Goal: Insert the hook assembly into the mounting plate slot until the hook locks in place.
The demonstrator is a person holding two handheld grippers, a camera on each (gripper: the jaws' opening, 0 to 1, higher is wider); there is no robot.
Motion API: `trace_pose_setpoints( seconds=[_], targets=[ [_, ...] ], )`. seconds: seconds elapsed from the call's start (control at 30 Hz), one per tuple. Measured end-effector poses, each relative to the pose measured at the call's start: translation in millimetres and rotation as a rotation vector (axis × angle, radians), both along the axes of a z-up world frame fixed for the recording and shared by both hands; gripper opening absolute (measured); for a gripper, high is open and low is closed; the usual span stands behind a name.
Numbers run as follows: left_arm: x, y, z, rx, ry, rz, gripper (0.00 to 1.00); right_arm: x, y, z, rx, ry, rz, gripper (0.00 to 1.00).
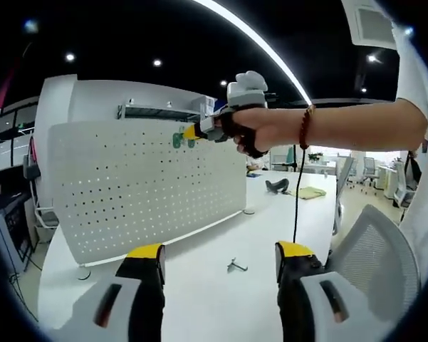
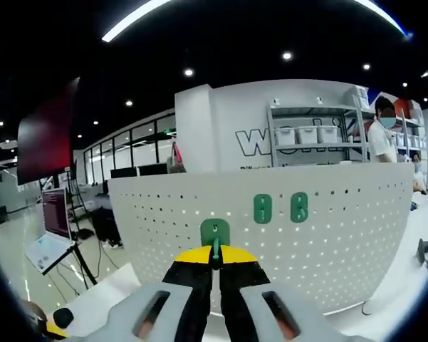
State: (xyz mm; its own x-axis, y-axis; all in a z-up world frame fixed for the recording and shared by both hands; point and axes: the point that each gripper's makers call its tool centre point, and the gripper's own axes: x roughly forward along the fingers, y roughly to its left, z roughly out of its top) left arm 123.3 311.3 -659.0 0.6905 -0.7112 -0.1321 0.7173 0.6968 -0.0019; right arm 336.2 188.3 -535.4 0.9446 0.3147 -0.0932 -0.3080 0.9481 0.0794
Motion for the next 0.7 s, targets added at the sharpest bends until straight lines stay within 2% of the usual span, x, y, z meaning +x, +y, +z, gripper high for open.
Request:
trace_pose_setpoints(
  seconds=[0.37,0.7],
  targets=[
    [5.2,5.2,-4.3,-0.007,0.008,0.011,0.64,15.6,4.3,4.0,-0.004,-0.003,-0.015,0.01],
    [1.7,-1.1,-11.3,-0.009,0.029,-0.012,0.64,25.4,9.6,10.3,-0.017,-0.018,-0.033,0.01]
  ],
)
